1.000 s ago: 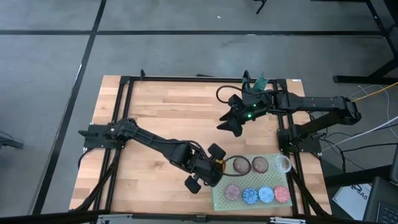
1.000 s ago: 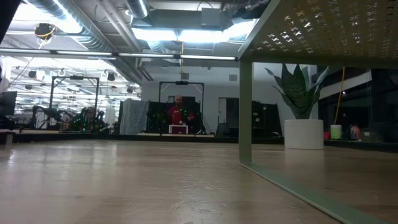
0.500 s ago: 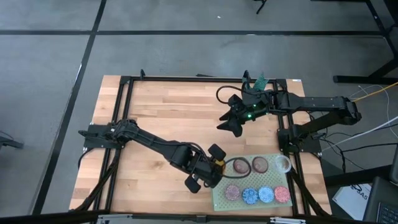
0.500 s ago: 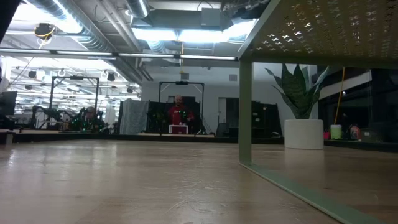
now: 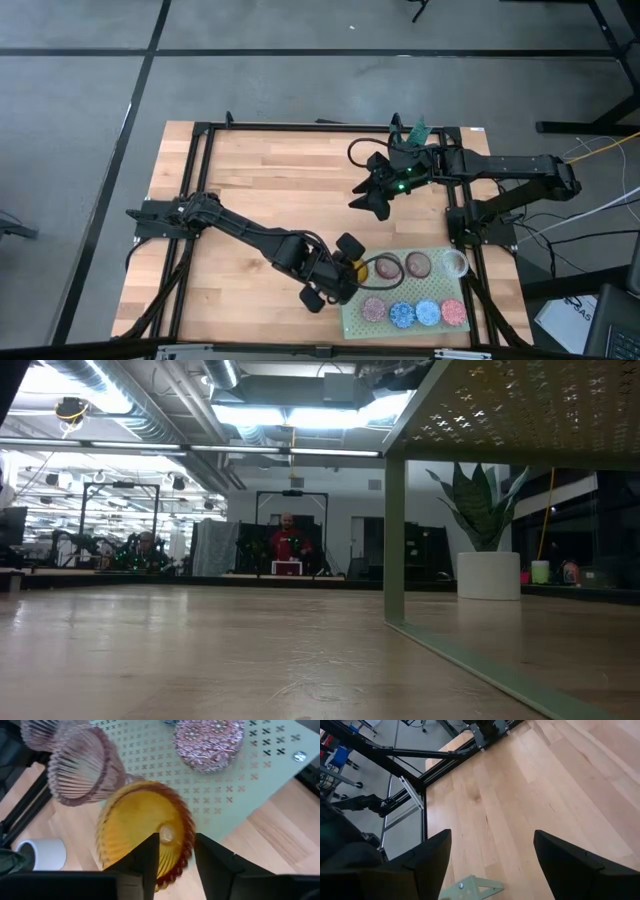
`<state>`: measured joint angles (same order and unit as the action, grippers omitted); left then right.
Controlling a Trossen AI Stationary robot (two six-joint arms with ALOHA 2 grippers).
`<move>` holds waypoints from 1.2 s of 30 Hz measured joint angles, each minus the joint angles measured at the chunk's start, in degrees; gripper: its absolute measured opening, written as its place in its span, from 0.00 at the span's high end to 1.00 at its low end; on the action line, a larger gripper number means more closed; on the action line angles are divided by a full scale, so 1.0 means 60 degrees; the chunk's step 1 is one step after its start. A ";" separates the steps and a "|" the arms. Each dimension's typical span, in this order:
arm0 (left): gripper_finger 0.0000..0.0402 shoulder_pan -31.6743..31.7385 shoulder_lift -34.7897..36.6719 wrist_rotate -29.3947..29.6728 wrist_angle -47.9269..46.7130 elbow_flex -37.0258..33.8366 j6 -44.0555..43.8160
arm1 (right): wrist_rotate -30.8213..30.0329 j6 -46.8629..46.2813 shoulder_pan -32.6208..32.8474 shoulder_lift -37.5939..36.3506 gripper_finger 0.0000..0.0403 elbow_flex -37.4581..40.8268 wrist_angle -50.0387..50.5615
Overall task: Pick & Place candle stick holders
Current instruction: Put the brown glass candle holder on the shelf, then return to Home Position
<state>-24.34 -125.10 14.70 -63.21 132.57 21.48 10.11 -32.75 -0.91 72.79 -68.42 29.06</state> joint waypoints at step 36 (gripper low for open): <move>0.62 -0.0202 0.1962 0.0943 -0.2553 0.0301 -0.5223 | 0.0232 0.1325 0.0007 -0.0882 0.29 0.0015 0.0702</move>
<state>-25.55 -113.33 20.36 -78.53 134.38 -9.86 11.50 -24.80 -0.86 67.50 -68.34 33.27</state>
